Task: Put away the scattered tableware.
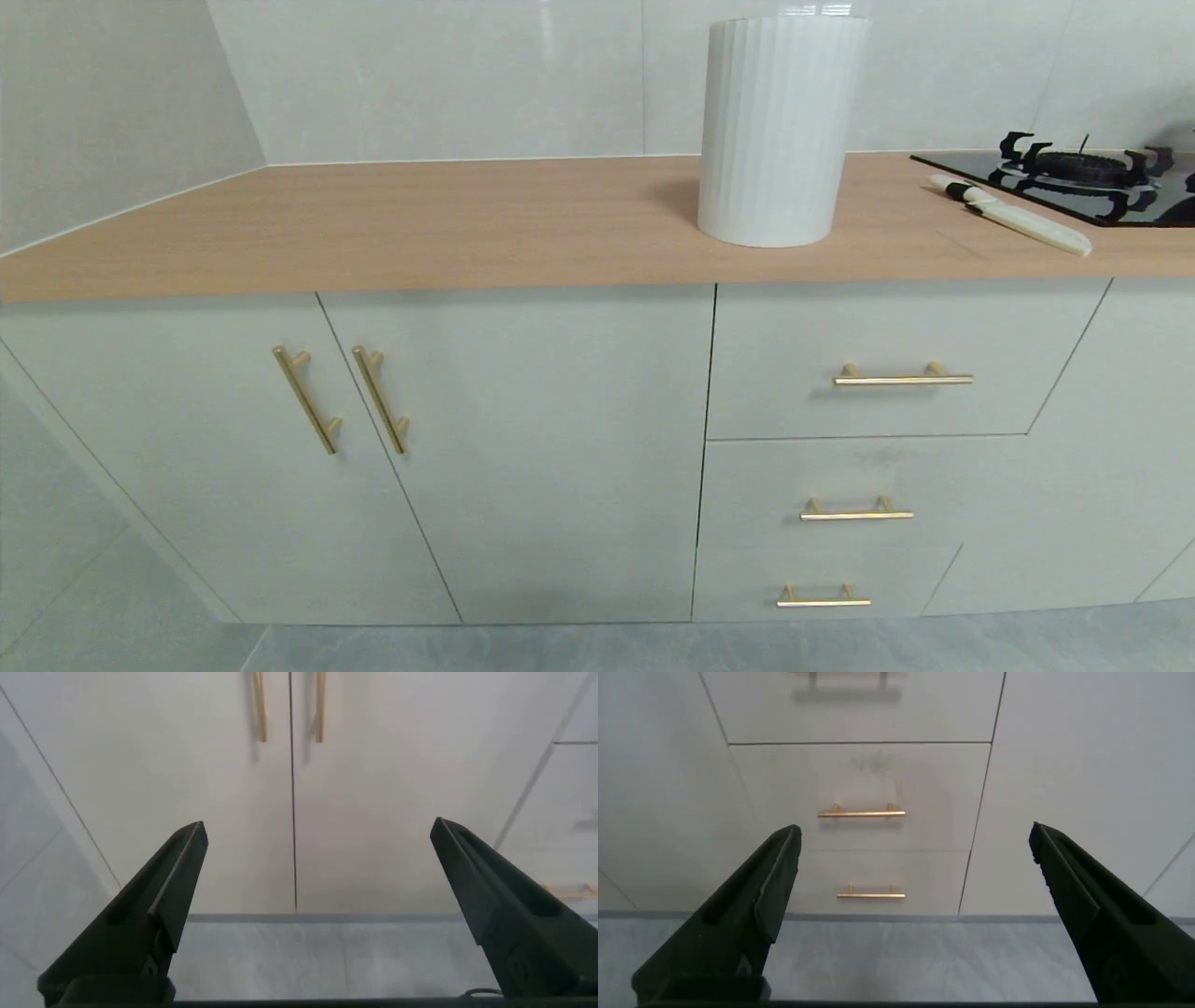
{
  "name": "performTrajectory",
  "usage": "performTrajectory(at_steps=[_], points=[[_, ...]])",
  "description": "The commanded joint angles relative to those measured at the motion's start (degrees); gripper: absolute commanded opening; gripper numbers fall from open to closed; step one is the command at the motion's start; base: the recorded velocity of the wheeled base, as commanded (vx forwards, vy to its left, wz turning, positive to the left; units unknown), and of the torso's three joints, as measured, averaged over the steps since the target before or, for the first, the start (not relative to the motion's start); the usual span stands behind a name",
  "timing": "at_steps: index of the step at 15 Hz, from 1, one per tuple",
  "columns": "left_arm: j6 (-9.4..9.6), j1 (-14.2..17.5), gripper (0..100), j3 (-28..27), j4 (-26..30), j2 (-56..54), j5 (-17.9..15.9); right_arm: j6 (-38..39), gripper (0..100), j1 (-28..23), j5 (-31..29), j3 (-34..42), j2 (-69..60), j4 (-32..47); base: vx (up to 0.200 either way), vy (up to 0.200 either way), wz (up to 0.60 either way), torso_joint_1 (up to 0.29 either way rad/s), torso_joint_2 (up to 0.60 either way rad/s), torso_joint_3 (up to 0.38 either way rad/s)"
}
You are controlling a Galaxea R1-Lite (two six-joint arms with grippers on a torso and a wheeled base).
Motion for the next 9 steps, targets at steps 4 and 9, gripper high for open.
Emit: performTrajectory(at_steps=[4,9], points=[[0.14,0.0,100,0.0,0.0,0.1,0.0,0.0,100,0.1,0.1,0.0,0.2,0.0,0.000,0.000,0.00,0.000,0.00,0.000],[0.05,0.0,100,0.0,-0.1,0.1,0.0,0.0,100,0.1,0.1,0.0,0.2,0.0,0.000,-0.160,0.00,0.000,0.00,0.001]])
